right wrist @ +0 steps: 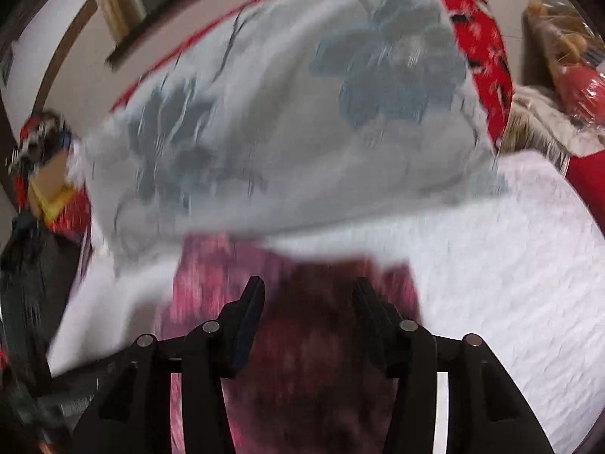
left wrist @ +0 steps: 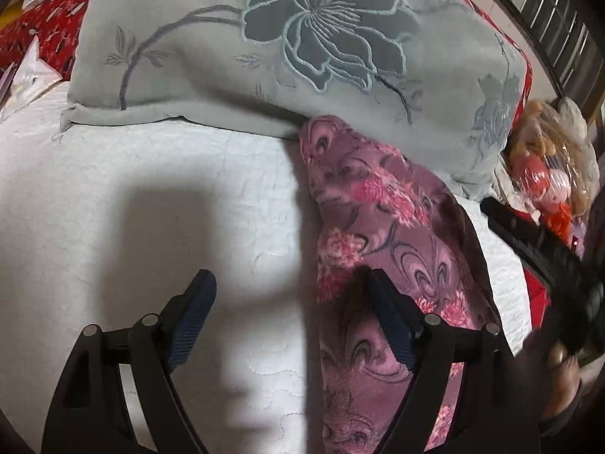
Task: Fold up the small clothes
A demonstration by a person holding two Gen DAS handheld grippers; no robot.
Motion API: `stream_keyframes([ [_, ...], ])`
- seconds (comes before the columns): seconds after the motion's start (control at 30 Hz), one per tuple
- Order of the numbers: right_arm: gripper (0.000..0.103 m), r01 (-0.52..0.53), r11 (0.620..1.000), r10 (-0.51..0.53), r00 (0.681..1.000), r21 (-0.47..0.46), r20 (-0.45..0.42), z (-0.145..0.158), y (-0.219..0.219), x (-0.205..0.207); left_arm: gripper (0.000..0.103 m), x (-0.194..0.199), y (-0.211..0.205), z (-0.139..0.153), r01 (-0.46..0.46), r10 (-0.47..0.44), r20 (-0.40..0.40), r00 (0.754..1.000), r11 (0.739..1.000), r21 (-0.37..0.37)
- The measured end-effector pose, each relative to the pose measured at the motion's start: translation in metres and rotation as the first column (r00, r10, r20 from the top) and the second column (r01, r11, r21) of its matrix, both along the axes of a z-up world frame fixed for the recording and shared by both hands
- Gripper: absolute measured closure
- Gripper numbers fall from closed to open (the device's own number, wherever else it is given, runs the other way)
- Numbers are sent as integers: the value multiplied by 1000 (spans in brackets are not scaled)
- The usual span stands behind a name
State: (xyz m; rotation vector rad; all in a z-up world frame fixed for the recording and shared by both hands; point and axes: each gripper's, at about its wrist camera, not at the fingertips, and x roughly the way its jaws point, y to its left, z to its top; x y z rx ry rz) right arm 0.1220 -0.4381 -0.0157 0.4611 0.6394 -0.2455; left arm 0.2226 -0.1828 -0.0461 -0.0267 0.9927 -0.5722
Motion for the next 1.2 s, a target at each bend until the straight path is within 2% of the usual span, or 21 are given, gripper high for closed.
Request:
stream_keyframes([
  [0.07,54,3,1000,-3,1000,1,-27,-8,-8,16,20,1,-3,-6,1,-1,-17,1000,1000,20],
  [0.13,55,-9,998,-7,972,-64,-236,-41,-10,43,18,2,-3,-9,4,-3,-23,1000,1000,10],
  [0.17,55,-21,999,9,962,-44,-271,-53,-15,48,19,2,-3,-8,8,-8,-23,1000,1000,17],
  [0.2,55,-5,999,-3,972,-34,-233,-47,-18,44,19,1,-5,-7,10,-9,-18,1000,1000,22],
  [0.3,54,57,998,-51,977,26,-208,-32,-31,31,19,2,3,-2,3,-3,-22,1000,1000,10],
  [0.33,49,66,997,-58,981,37,-187,-25,-33,19,19,3,4,1,-1,1,-28,1000,1000,-6],
  [0.43,51,30,998,-24,993,58,-114,-16,-29,-14,19,0,4,7,4,-5,-22,1000,999,-35],
  [0.47,51,7,999,-2,994,42,-113,-21,-23,-28,19,-5,0,7,5,-5,-7,1000,1000,-16],
  [0.53,48,-15,1000,13,975,-11,-220,-42,-16,-36,18,-13,-15,-1,28,-29,13,999,998,51],
  [0.57,47,-36,999,34,971,-5,-236,-54,-14,-41,16,-19,-25,-7,36,-42,40,998,991,131],
  [0.6,43,-10,1000,11,982,4,-187,-51,-17,-51,14,-23,-29,-8,30,-43,73,996,985,171],
  [0.67,42,54,997,-43,981,54,-192,-44,-27,-60,14,-29,-28,2,30,-54,117,992,980,198],
  [0.73,39,96,989,-81,987,109,-137,-34,-36,-74,14,-27,-21,6,36,-52,90,995,984,175],
  [0.8,38,95,979,-79,992,180,-94,-33,-45,-84,14,-19,-8,6,31,-32,16,999,995,98],
  [0.9,34,-9,934,50,993,357,-106,-61,-51,-77,11,-7,-3,-12,83,-88,-161,983,996,-33],
  [0.93,34,-51,914,100,990,403,-99,-70,-47,-71,10,-8,-2,-13,86,-96,-166,981,994,-67],
  [1.0,34,-99,919,122,992,381,-38,-67,-39,-70,5,-13,-7,-11,122,-138,-167,976,987,-106],
  [1.07,33,-122,897,144,989,426,-20,-70,-37,-63,4,-20,-18,-16,204,-247,-218,944,957,-204],
  [1.1,34,-125,891,145,989,435,-12,-71,-37,-62,4,-25,-21,-17,205,-250,-216,944,955,-213],
  [1.17,50,-115,900,139,990,420,-27,-71,-38,-59,7,-26,-27,-17,190,-226,-181,957,962,-198],
  [1.2,62,-100,909,128,991,405,-43,-70,-38,-61,23,-28,-28,-15,184,-216,-159,963,964,-193],
])
